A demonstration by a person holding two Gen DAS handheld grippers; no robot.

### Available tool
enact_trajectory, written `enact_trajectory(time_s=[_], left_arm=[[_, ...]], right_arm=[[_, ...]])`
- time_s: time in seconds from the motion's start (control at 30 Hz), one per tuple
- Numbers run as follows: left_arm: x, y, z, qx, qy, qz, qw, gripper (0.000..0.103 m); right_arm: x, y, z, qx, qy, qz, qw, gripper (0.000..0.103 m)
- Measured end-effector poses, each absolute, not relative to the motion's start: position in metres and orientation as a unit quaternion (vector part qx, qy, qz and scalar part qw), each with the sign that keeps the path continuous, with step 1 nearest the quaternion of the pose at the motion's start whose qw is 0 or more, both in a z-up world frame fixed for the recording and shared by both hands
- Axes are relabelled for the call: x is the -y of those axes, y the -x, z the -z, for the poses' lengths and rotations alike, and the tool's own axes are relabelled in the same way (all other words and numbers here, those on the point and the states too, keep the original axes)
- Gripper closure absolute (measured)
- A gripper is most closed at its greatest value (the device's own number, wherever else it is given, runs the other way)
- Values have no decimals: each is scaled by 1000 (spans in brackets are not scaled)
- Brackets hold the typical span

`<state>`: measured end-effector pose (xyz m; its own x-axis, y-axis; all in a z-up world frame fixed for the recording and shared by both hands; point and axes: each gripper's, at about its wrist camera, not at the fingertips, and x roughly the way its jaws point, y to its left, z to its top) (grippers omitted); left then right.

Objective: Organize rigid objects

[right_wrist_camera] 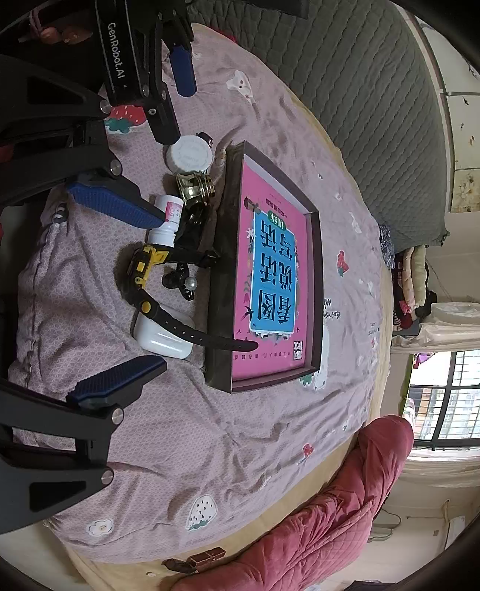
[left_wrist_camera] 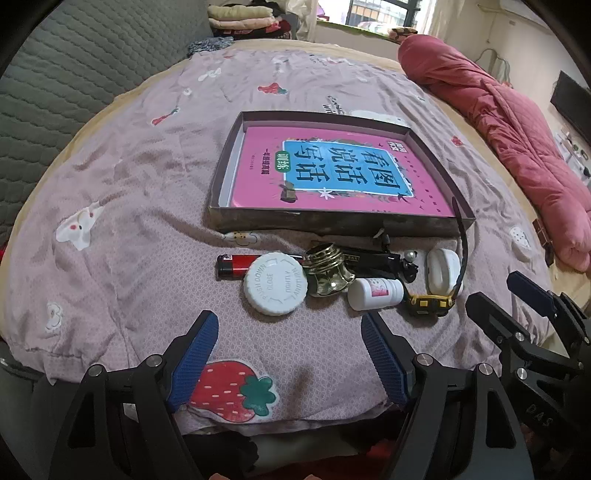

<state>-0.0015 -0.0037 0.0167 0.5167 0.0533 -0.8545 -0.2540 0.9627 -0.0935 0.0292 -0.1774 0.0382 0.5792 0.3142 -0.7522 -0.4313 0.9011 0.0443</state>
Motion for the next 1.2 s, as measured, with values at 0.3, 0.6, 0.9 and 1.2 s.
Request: enact_trajectory(time_s=[0.3,0.6,0.9,1.2], left_arm=[[3,3,-13,-490,109,-88,860,22],[3,3,-12,-490,106,-89,861,22],[1,2,-9,-492,107,-90,860,22],[-4,3,-8,-492,104,-95,859,22]], right_arm=[[178,-30,-38,-407,72,-210,886,32],[178,-29,-38,-406,70,-206,887,32],[177,-30,-38,-409,71,-206,886,32],[179,-32,-36,-416,65,-204,884,32]])
